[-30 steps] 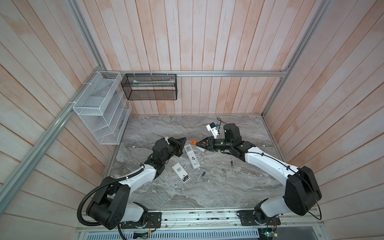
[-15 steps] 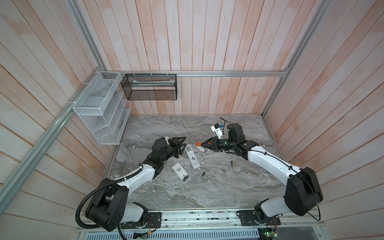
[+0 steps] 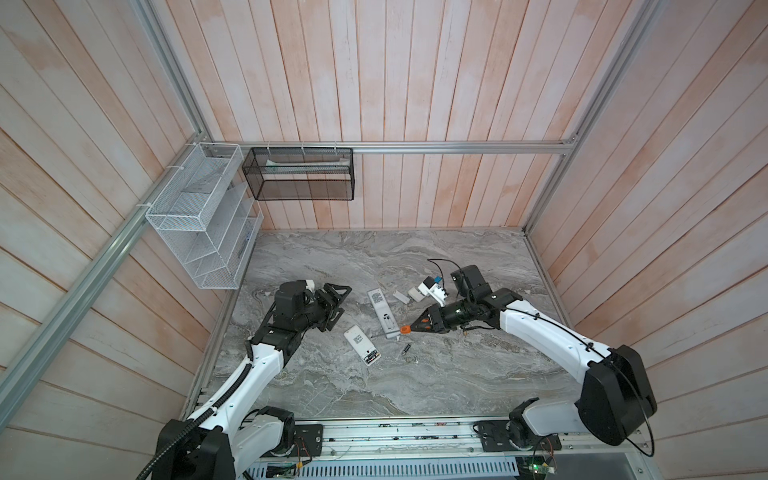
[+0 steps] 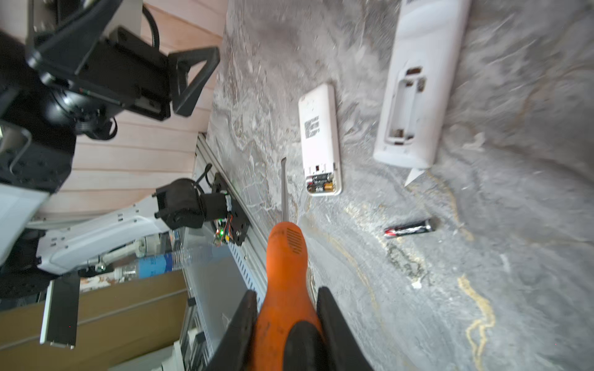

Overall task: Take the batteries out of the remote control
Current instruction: 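Lower the screwdriver tip toward the short remote's batteries with the right gripper, then grasp the short white remote with the left gripper while the right holds the screwdriver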

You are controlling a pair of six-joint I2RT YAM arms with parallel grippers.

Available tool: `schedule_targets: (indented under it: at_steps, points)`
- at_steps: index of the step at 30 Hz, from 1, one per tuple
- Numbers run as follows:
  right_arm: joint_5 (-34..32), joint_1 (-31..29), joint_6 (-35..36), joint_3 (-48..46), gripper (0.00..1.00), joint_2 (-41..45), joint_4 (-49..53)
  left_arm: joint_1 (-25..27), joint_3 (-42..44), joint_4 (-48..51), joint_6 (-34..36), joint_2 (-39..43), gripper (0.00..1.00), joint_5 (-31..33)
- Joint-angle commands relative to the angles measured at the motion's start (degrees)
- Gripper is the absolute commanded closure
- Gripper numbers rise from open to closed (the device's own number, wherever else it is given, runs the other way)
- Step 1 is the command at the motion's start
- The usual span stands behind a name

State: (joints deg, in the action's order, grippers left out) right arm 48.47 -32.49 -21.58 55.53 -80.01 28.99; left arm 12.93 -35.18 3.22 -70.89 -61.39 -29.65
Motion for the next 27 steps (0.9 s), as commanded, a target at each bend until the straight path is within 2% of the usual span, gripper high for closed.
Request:
schedule_targets:
  at_steps: [1,5,10,18,27]
  points:
    - [1.1,-4.3,2.6,-1.6,0.87,0.8,1.0,-0.2,1.9,0.2,3.2,-0.4,0.13,-3.5]
    - [-2.1,-8.8,2.9,-1.3,0.88,-1.8,-0.2,-0.3,3.6,-1.8,2.1,-0.3,0.10,-4.0]
    - [-5.9,-10.8,2.6,0.4,0.89,-4.7,-1.6,-0.4,4.9,-2.7,1.7,-0.3,0.08,-4.1]
    - [-12.5,-10.9,1.1,1.1,0.91,-7.3,-3.1,-0.3,6.1,-2.5,1.4,0.6,0.08,-3.8]
    - [-15.9,-8.2,0.0,1.7,0.92,-8.9,-3.9,-0.4,7.2,-1.5,1.7,1.2,0.08,-3.5]
